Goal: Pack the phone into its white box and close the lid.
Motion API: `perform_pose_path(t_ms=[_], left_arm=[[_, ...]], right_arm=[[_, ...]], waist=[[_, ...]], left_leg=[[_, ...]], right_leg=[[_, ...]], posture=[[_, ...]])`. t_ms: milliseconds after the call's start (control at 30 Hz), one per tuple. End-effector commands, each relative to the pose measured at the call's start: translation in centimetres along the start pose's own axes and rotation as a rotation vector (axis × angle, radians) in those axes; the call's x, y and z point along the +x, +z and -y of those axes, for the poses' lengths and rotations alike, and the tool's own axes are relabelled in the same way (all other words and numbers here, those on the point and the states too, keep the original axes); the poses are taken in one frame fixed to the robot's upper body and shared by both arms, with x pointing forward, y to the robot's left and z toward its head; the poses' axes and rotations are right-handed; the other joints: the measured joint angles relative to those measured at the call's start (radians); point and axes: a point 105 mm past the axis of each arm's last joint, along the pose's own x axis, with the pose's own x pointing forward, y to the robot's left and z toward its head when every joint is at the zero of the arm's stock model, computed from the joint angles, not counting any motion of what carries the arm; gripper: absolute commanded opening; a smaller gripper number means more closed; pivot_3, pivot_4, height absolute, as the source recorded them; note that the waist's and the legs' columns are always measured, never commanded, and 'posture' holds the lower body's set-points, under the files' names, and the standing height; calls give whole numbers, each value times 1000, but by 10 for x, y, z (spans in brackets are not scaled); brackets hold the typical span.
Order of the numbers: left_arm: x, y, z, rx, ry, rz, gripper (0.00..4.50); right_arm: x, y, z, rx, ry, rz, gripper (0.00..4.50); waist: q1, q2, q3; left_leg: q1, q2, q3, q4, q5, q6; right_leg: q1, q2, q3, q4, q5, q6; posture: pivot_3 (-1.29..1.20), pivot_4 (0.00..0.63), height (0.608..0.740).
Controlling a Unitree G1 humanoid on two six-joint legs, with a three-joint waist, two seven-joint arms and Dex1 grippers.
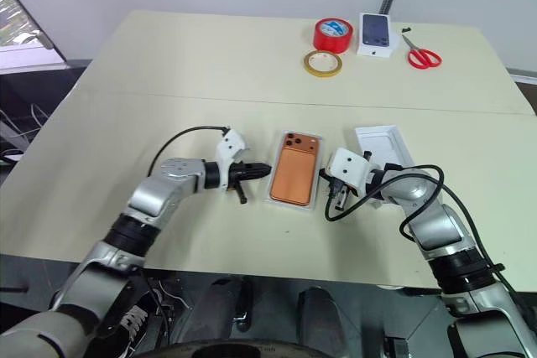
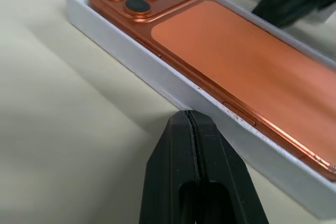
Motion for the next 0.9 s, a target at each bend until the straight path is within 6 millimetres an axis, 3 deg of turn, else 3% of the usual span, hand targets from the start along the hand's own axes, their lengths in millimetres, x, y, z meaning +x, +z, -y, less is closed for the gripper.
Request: perform_pose_path(t_ms=[33, 233, 533, 767, 900], left_arm=[[32, 23, 36, 61, -168, 44, 23], [51, 35, 55, 87, -243, 67, 23], [50, 30, 26, 98, -124, 61, 23], [46, 19, 36, 95, -171, 40, 23], [42, 20, 29, 99, -131, 50, 23]], right_arm=[[-15, 8, 10, -7, -29, 23, 0], [-34, -6, 15, 7, -43, -33, 0], [-44, -16, 2, 82, -8, -70, 0], [-41, -19, 11, 16, -60, -82, 0], [-42, -17, 13, 19, -62, -76, 0]], waist=[[-1, 0, 0], [-16, 1, 0], [-25, 1, 0], [-36, 1, 0], [-35, 1, 0]], left_leg=[[0, 0, 0, 1, -1, 1], [0, 0, 1, 0, -1, 2], [0, 2, 1, 0, -1, 2], [0, 2, 1, 0, -1, 2], [0, 2, 1, 0, -1, 2]], right_leg=[[0, 0, 0, 0, 0, 0], [0, -1, 0, -1, 0, 1], [-1, 0, 1, 0, 0, 1], [-1, 0, 1, 0, 0, 1], [-1, 0, 1, 0, 0, 1]], posture=[[0, 150, 728], [0, 150, 728], [0, 150, 728], [0, 150, 728], [0, 150, 728]])
